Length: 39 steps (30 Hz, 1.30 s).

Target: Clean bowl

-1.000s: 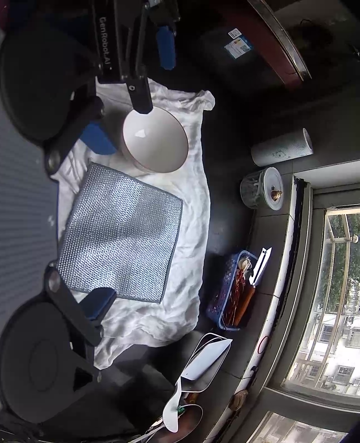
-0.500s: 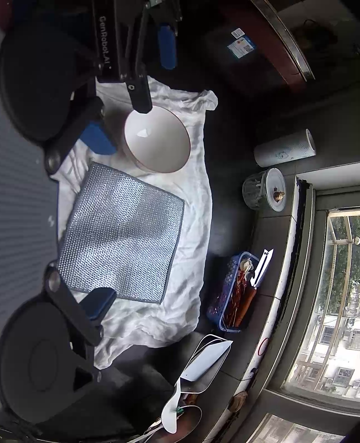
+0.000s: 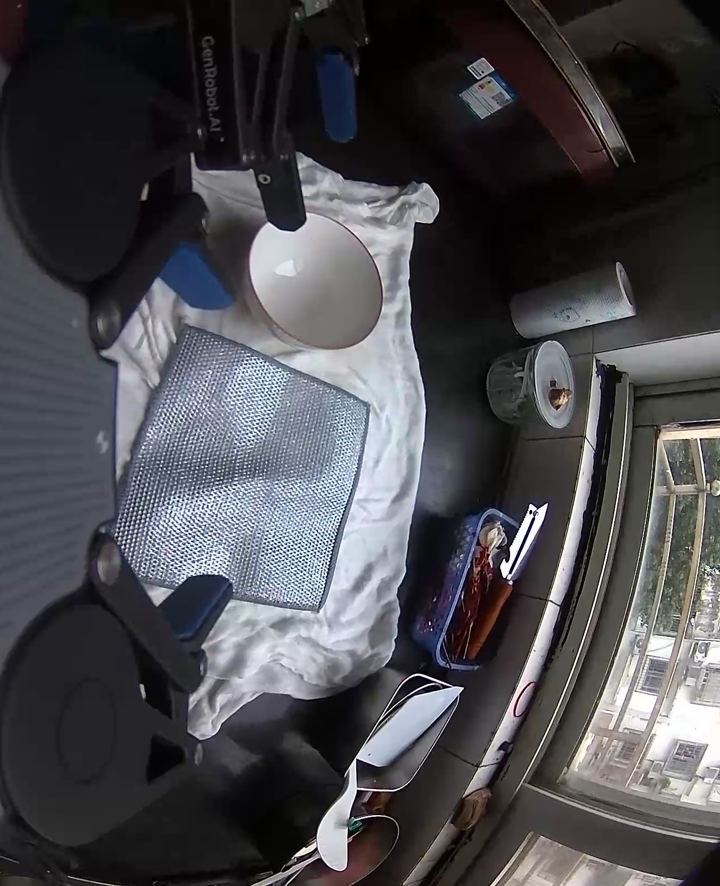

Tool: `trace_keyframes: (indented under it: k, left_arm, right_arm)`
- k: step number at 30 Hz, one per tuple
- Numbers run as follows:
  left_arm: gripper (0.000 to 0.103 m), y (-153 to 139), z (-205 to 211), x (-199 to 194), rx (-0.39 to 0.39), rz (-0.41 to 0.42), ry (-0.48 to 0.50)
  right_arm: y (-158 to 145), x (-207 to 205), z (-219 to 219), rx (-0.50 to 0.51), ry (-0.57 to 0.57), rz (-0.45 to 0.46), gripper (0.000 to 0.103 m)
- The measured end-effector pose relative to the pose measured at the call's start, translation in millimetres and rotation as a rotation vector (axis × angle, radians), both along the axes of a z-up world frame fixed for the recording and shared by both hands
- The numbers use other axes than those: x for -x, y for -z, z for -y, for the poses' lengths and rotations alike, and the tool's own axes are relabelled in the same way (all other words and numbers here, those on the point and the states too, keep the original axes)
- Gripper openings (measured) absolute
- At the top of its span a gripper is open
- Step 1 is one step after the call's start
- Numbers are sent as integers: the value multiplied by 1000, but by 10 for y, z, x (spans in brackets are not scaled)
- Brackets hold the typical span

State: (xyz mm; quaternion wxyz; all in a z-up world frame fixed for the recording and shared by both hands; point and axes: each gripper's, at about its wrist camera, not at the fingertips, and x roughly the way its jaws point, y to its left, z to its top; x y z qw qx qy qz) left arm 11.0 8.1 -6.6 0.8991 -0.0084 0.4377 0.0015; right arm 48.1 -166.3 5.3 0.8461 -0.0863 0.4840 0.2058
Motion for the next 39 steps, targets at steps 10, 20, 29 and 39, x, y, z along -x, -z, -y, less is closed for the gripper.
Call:
trace_keyframes:
  k: [10,20,29,39]
  left_arm:
    - [80,33,-18,-52,4,-7,1]
    - [80,65,-32,-112,8,-19,-2]
    - [80,239,-145,-185,54,-14,9]
    - [80,594,-329,-262,214,-83,19]
  right_arm:
    - [30,-50,-16,2,0,-10,102]
    - [61,-138,-41,3,-6,-22,102]
    - [285,-285,24,-31,-33,-3,102]
    - [841,-480,-56,44,-107,50,102]
